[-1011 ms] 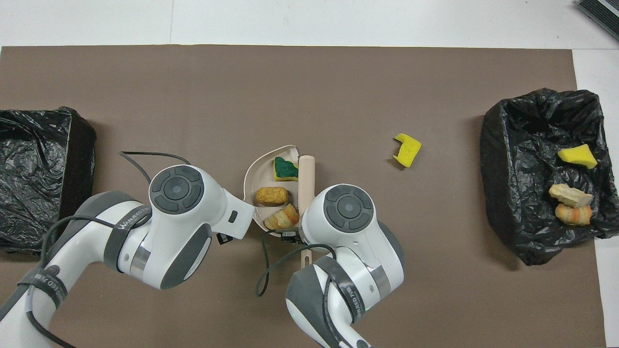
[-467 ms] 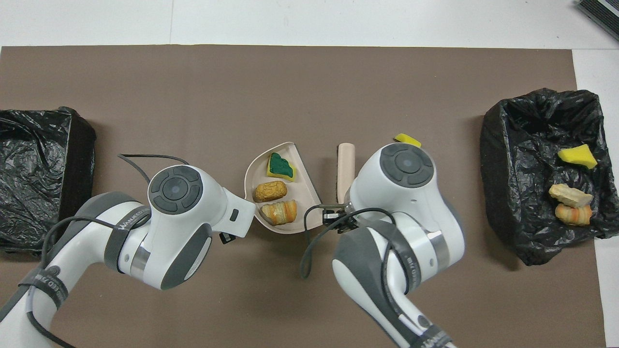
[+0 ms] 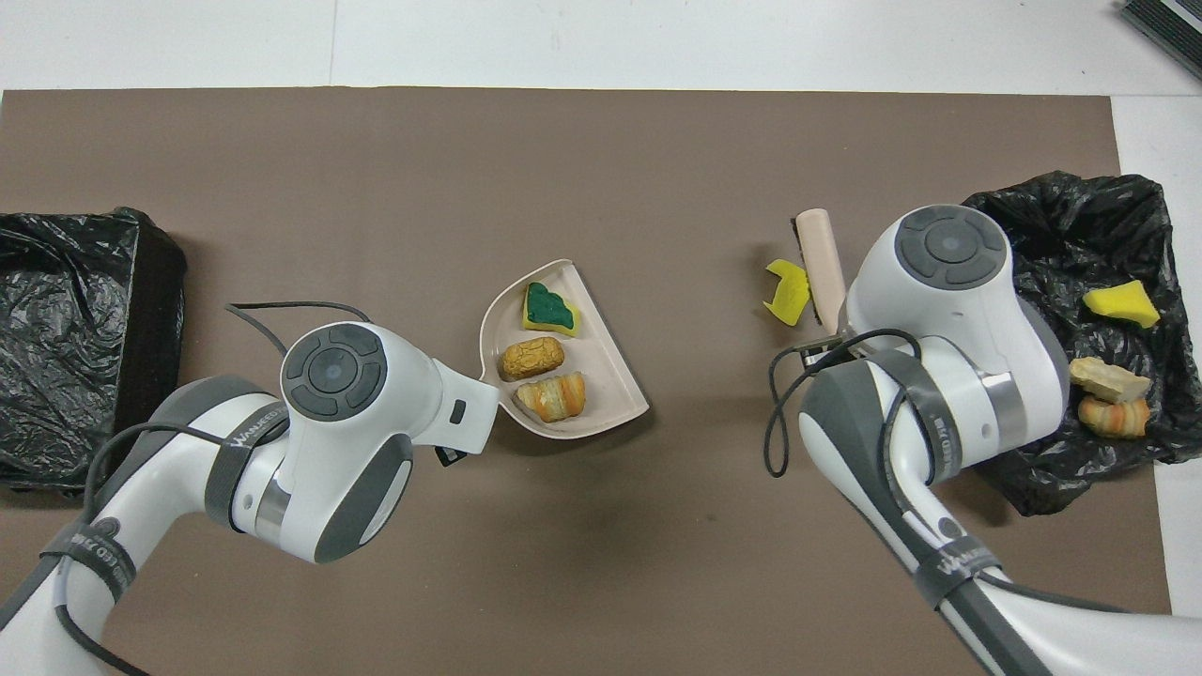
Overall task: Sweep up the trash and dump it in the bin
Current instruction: 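Sweep the yellow sponge piece toward the dustpan with the right gripper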
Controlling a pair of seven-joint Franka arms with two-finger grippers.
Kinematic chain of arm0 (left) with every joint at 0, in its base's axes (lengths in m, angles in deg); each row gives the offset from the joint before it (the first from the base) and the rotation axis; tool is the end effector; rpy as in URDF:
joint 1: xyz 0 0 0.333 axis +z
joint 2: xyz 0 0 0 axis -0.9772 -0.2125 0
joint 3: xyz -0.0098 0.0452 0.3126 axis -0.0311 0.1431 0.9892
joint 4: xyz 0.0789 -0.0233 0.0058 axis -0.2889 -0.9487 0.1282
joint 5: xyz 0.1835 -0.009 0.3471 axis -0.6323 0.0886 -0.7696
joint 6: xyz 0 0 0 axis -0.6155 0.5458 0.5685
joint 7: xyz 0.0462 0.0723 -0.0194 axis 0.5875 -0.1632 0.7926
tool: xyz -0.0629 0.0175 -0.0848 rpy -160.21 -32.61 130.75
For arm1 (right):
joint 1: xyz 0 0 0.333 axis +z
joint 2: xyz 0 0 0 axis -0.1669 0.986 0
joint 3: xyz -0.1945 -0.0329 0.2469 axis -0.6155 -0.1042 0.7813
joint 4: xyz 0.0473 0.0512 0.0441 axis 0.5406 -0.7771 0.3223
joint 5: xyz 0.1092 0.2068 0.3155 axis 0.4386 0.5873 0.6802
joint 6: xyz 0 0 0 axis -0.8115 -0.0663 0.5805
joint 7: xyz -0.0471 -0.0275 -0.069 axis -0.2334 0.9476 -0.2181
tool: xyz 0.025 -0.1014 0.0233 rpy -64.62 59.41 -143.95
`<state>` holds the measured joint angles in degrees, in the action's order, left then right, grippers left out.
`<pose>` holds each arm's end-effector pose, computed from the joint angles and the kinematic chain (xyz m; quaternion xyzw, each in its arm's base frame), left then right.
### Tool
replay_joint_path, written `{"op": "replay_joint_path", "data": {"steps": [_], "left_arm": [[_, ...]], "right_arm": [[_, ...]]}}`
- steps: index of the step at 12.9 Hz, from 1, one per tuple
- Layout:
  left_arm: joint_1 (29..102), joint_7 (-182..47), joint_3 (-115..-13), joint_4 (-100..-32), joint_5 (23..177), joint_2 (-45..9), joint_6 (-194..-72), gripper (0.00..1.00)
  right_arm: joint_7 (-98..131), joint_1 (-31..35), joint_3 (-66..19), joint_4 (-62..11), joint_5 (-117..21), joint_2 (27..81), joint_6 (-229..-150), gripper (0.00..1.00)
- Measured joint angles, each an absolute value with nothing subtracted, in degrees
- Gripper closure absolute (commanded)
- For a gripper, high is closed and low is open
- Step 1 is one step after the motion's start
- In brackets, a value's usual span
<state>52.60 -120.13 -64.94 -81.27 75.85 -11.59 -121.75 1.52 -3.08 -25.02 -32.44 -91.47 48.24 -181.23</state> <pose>0.4727 -0.2629 0.3667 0.8431 -0.5375 -0.0055 0.0116 0.5628 0.1071 0.3865 0.9859 0.0969 -0.0811 0.1094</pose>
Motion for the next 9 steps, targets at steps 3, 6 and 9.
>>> {"op": "replay_joint_path", "data": {"steps": [3,6,9], "left_arm": [[52.47,-119.90,-65.04,-81.64,76.68,-11.64,-122.32,1.00],[51.05,-117.55,-65.13,-82.09,76.74,-12.78,-123.02,1.00],[50.75,-117.02,-65.15,-82.09,76.77,-13.05,-123.44,1.00]], "right_arm": [[4.45,-4.59,-24.85,-31.98,-96.76,51.89,-181.22,1.00],[4.49,-1.08,-24.05,-31.55,-96.37,54.29,-181.01,1.00],[4.17,3.65,-23.93,-30.89,-90.16,54.30,-180.41,1.00]]}}
